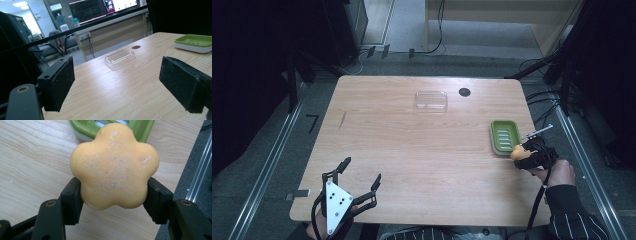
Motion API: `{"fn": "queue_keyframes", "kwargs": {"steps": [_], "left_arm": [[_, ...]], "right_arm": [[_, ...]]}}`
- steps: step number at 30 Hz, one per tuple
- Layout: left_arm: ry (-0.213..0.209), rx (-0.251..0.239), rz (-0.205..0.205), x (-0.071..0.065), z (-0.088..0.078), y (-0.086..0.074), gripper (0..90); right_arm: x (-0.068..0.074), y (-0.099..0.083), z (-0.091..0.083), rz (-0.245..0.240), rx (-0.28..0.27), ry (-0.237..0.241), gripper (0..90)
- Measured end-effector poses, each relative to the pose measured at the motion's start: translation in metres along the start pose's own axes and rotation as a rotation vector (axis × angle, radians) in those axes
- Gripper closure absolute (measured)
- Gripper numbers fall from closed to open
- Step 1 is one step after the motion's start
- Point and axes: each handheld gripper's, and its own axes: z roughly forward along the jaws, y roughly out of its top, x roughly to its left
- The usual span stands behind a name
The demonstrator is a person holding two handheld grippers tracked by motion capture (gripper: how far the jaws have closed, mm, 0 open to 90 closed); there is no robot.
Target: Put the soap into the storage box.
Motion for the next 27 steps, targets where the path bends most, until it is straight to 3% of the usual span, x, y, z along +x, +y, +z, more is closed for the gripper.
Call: {"fn": "queue_keyframes", "kwargs": {"steps": [12,27], "left_arm": [[-0.002,0.003,-0.001,0.001,0.0,0.0,13.0],[-0.001,0.002,-0.007,0.002,-0.001,-0.001,13.0]], "right_arm": [[0.004,0.011,-0.005,-0.015,-0.047,-0.023,40.0],[0.002,0.026,-0.011,-0.001,-0.09,-0.041,40.0]]}}
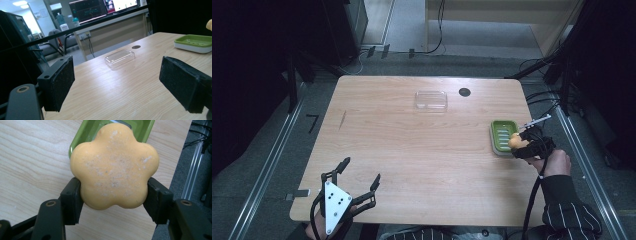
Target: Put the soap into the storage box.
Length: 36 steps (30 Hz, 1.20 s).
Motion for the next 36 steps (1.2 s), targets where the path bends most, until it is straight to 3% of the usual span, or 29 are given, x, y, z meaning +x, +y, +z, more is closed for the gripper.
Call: {"fn": "queue_keyframes", "kwargs": {"steps": [25,36], "left_arm": [[-0.001,0.002,0.001,0.0,0.0,0.0,13.0],[-0.002,0.001,0.003,0.0,0.0,0.0,13.0]], "right_arm": [[-0.01,0.027,0.014,-0.002,-0.013,-0.011,39.9],[-0.012,0.042,0.032,-0.016,0.019,-0.007,39.9]]}}
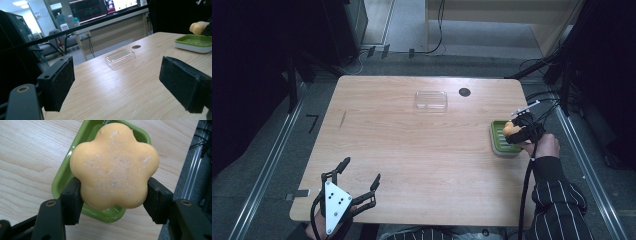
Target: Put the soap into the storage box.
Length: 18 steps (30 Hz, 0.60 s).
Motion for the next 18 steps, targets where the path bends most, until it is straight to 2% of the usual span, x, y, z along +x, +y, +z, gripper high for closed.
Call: {"fn": "queue_keyframes", "kwargs": {"steps": [18], "left_arm": [[0.002,0.0,0.0,0.0,0.0,0.0,13.0]], "right_arm": [[0.005,0.015,0.027,-0.043,0.091,0.004,39.9]]}}
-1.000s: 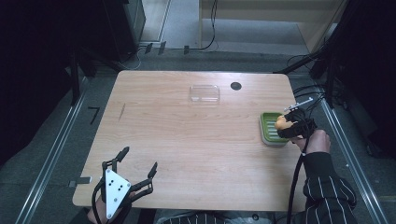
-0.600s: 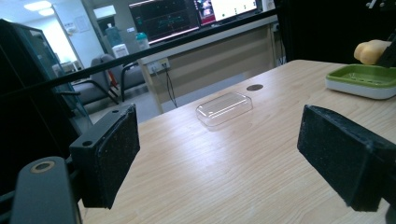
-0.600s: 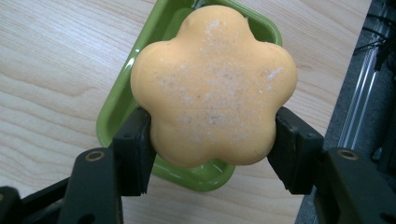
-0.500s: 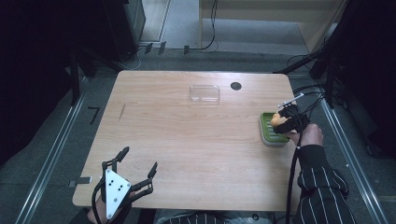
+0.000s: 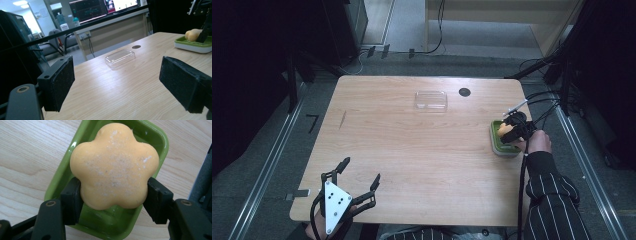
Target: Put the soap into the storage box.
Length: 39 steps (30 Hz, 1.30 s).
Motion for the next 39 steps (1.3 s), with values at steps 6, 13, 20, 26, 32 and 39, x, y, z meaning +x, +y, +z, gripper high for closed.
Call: {"fn": "queue_keyframes", "kwargs": {"steps": [6,13,20,26,32,39], "left_arm": [[0.0,0.0,0.0,0.0,0.0,0.0,13.0],[0.001,0.0,-0.002,0.0,0.0,0.0,13.0],[0.0,0.0,-0.002,0.0,0.0,0.0,13.0],[-0.001,-0.001,-0.002,0.0,0.0,0.0,13.0],[0.001,-0.002,-0.002,0.0,0.0,0.0,13.0],[0.003,-0.001,-0.003,0.001,0.0,0.0,13.0]], "right_arm": [[0.001,0.002,0.005,0.0,0.024,-0.002,39.8],[0.001,0.004,0.009,-0.011,0.035,-0.006,39.8],[0.003,0.004,0.011,0.012,0.047,0.001,39.6],[0.004,0.005,0.012,0.026,0.056,-0.004,39.3],[0.005,0.005,0.011,0.034,0.05,0.002,34.5],[0.007,0.005,0.004,0.024,0.039,-0.014,27.3]]}}
